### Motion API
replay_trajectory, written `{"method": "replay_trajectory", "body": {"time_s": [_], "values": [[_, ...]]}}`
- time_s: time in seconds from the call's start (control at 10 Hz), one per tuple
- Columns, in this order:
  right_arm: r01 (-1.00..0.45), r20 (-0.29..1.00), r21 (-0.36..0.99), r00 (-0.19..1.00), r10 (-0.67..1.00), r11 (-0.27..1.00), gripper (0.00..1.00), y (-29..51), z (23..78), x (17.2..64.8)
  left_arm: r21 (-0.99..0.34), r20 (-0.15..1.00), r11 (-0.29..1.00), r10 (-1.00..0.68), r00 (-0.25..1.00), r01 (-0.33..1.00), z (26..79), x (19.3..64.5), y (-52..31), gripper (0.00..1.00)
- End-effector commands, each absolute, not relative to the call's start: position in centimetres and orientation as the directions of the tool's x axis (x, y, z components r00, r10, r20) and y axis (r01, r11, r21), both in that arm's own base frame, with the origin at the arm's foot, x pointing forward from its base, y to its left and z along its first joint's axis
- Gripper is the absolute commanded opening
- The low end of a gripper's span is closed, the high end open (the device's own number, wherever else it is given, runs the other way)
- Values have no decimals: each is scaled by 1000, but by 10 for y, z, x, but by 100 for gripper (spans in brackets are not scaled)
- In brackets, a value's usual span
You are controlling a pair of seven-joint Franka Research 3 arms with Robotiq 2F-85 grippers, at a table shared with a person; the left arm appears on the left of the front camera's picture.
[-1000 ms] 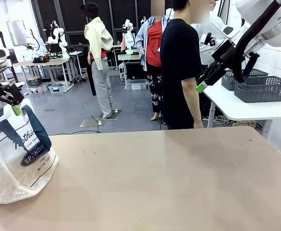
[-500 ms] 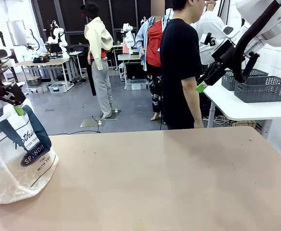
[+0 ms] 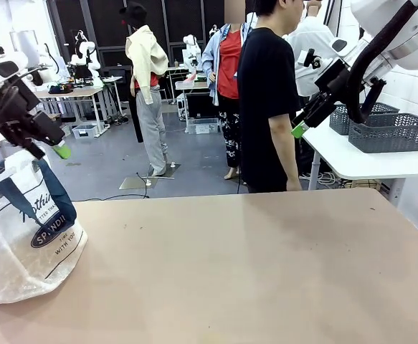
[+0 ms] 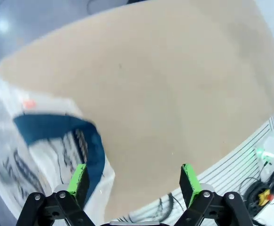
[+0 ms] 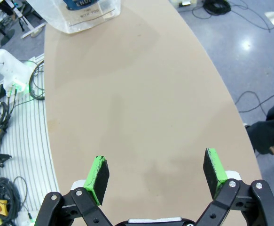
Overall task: Transfer purchased items from the store into the shopping bag.
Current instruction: Move the Reusable shopping bag to the right side of the table.
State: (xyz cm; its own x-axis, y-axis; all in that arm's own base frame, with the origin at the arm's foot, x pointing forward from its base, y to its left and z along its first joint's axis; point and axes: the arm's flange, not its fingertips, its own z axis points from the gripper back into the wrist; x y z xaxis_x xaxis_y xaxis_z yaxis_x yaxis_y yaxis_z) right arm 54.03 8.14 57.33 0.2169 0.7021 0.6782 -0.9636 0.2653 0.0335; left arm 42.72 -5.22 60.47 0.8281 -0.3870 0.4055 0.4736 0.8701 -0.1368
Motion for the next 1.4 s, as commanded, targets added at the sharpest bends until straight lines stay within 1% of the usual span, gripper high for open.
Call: {"method": "replay_trajectory", "body": {"time_s": [0.0,0.1,0.2,0.3,0.4,0.6,0.7,0.8,1.3], "values": [[-963,682,37,220,697,268,100,82,572,540,-98,524,783,-485,701,615,588,443,-51,100],[-963,682,37,220,697,268,100,82,572,540,-105,544,754,-503,672,649,583,451,-54,100],[-963,682,37,220,697,268,100,82,572,540,-94,551,693,-561,617,714,580,458,-57,100],[-963,682,37,220,697,268,100,82,572,540,-99,574,645,-585,573,757,577,468,-58,100],[-963,682,37,220,697,268,100,82,572,540,-115,570,592,-618,541,798,576,473,-64,100],[-963,682,37,220,697,268,100,82,572,540,-147,569,575,-617,544,805,570,482,-70,100],[-963,682,37,220,697,268,100,82,572,540,-152,586,587,-595,551,795,570,485,-71,100],[-963,682,37,220,697,268,100,82,572,540,-113,562,606,-615,554,787,567,471,-76,100],[-963,682,37,220,697,268,100,82,572,540,-113,562,606,-615,554,787,567,471,-76,100]]}}
